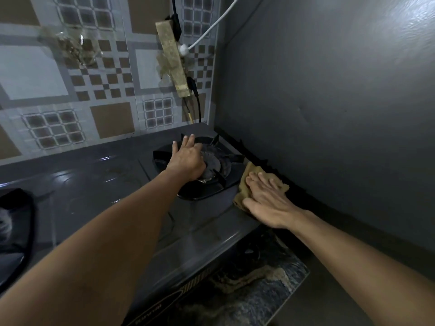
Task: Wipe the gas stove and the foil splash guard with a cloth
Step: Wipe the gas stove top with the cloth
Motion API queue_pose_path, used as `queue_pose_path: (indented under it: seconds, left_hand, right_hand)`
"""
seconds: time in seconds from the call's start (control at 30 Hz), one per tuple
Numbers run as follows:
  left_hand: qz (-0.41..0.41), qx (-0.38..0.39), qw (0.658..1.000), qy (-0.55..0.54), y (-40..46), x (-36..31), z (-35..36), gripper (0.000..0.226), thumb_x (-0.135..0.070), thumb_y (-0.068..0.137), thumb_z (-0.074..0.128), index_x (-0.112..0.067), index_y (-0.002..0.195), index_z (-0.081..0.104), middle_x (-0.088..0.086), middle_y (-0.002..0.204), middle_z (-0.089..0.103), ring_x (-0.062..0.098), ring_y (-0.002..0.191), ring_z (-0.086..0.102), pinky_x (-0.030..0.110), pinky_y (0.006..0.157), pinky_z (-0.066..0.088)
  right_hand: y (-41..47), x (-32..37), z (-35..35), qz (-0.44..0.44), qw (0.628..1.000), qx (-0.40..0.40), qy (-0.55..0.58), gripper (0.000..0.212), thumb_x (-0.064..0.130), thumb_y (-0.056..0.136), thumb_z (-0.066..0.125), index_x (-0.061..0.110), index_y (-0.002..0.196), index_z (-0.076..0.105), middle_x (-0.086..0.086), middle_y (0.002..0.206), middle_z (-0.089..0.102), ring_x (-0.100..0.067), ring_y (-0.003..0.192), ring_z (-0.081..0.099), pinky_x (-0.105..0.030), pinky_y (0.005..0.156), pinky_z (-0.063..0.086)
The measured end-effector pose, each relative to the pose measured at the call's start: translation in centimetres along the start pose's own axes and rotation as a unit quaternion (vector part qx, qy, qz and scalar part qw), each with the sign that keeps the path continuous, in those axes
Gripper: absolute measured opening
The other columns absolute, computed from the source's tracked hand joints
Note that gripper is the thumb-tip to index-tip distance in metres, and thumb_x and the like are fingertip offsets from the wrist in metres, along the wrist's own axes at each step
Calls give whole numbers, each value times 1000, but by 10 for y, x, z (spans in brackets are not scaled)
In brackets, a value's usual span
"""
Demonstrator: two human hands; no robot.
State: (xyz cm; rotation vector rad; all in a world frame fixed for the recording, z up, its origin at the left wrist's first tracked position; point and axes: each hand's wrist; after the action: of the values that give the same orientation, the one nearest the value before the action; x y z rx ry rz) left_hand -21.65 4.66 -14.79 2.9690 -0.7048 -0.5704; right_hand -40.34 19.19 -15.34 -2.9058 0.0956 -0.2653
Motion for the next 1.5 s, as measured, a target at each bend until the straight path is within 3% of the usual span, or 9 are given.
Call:
queue_pose_path:
  seconds: [0.13,0.37,0.5,0.6,0.77,0.87,1.07,1.33,1.5]
  left_hand:
    - [7,-6,1000,-13,-4,1,-1,54,-9,93,41,-4,146,33,16,162,7,30,150,-1,51,120,-2]
    - [0,-50,998,-44,-6,-1,-5,56,-9,85,54,-14,140,45,7,160,23,24,150,1,55,118,-6]
    - [-10,-38,999,-11,-6,1,-1,57,-14,86,55,-14,142,44,8,160,22,26,150,0,59,116,-5]
    - [-5,-26,1000,7,-6,1,0,59,-16,87,55,-12,144,41,9,160,20,27,150,1,60,117,-5]
    - [-2,-32,999,7,-6,2,-1,59,-15,89,56,-13,146,39,9,160,20,27,150,3,57,118,-3]
    - [5,-38,999,3,-9,1,1,59,-14,88,58,-15,145,41,9,160,21,27,150,5,55,119,-1]
    - [3,-47,998,-44,-8,2,-4,55,-7,85,55,-14,139,48,9,158,26,24,150,6,53,119,-4]
    - [10,-45,996,-73,-8,-3,-6,46,-10,86,54,-9,132,54,11,153,35,26,149,12,53,119,-1]
    - [54,-99,990,-81,-18,-2,-10,36,-15,90,47,-8,122,63,10,147,45,26,144,28,50,119,12]
  right_hand:
    - [29,-2,-11,39,999,-3,-3,72,54,99,17,14,155,-4,1,163,-13,-15,149,-13,-40,121,-4]
    - [-1,13,13,32,997,-58,-31,66,49,101,11,13,155,-4,0,163,-12,-16,149,-15,-39,120,-10]
    - [-39,40,33,-13,996,-85,23,65,51,101,20,12,153,15,1,163,0,-14,149,-10,-38,120,-11]
    - [-26,37,25,20,991,-108,70,60,54,99,22,13,143,29,-6,160,17,-16,149,5,-39,120,-5]
    - [-4,28,20,40,994,-106,6,66,48,101,17,12,155,7,-4,164,6,-17,150,-2,-41,121,-5]
    - [-8,18,25,32,993,-117,0,58,41,104,15,15,155,11,1,164,5,-15,150,-3,-41,121,-3]
    - [22,-22,12,137,978,-148,60,55,36,104,18,17,155,14,3,164,6,-23,150,-3,-50,120,3]
    - [-35,53,51,-19,969,-243,33,72,53,90,12,19,147,40,5,156,34,-15,147,20,-44,119,-1]
    - [-39,62,55,-36,973,-228,15,78,58,87,8,20,148,38,6,157,30,-17,148,15,-51,118,5]
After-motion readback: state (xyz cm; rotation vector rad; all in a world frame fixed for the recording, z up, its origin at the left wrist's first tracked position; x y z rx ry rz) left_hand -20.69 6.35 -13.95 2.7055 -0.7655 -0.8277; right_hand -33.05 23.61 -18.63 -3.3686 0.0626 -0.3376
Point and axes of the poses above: each hand's wrist, its own y-axis towards the middle knuckle, its own z-axis out of the palm, x = y × z
